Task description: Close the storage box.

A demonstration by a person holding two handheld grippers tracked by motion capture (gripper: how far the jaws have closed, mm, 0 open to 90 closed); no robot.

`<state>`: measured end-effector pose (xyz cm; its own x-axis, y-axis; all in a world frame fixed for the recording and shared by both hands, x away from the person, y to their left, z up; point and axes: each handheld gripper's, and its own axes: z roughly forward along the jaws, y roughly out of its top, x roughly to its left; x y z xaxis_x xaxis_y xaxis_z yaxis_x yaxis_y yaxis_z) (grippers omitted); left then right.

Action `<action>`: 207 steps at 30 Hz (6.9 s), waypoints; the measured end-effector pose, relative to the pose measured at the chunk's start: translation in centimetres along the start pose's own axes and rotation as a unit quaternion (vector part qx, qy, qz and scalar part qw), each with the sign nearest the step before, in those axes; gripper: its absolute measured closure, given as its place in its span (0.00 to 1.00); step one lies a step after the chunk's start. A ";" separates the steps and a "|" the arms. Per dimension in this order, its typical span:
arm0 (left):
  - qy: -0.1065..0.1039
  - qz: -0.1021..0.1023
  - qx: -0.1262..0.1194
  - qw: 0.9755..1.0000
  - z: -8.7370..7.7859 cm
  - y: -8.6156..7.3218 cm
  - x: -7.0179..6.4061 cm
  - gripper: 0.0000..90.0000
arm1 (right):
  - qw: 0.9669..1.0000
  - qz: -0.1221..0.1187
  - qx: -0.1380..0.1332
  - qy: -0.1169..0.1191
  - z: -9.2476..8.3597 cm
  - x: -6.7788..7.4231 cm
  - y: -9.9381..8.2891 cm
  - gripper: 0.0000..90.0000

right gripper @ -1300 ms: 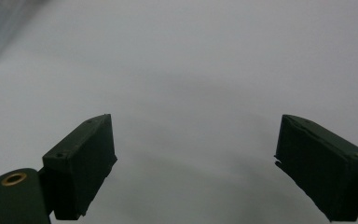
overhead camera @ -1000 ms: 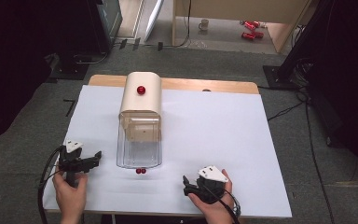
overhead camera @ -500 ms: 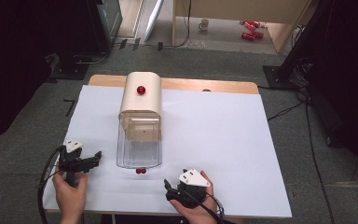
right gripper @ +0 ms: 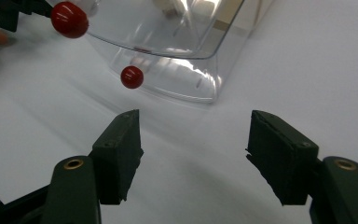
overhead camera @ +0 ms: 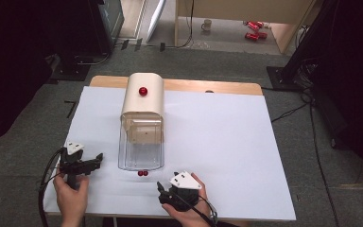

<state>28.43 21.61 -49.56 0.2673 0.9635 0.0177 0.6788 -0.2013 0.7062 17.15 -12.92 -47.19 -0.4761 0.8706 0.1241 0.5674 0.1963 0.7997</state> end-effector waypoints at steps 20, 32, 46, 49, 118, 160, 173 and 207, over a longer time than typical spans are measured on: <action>0.000 -0.001 0.000 1.000 0.0 0.0 0.0 0.16 | 1.000 -0.011 -0.007 0.006 1.0 2.0 1.1 0.57; 0.000 -0.001 0.000 1.000 0.0 0.0 0.0 0.16 | 1.000 -0.019 -0.011 0.013 1.4 2.8 1.5 0.62; 0.000 0.000 0.000 1.000 0.0 0.0 0.0 0.16 | 0.999 -0.013 -0.017 0.037 2.0 4.2 2.0 0.71; 0.000 0.000 0.000 1.000 0.0 0.0 0.0 0.16 | 0.999 -0.015 -0.019 0.041 2.0 4.4 2.1 0.73; 0.000 -0.003 -0.002 1.000 0.0 0.0 0.0 0.16 | 0.996 -0.004 -0.073 0.050 2.6 3.1 9.4 0.84; 0.000 -0.001 0.000 1.000 0.0 0.0 0.0 0.16 | 0.997 0.009 -0.074 0.014 6.0 0.8 12.2 0.84; 0.000 -0.001 0.000 1.000 0.0 0.0 0.0 0.16 | 0.997 -0.011 -0.059 0.040 5.4 1.3 12.1 0.49; 0.000 -0.001 -0.001 1.000 0.0 0.0 0.0 0.16 | 0.999 -0.008 -0.030 0.017 0.8 2.3 4.9 0.00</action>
<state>28.44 21.59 -49.58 0.2651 0.9641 0.0164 0.6781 -0.1985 0.7076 19.36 -9.55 -43.48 -0.5079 0.8517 0.1294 0.5180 0.1819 0.8358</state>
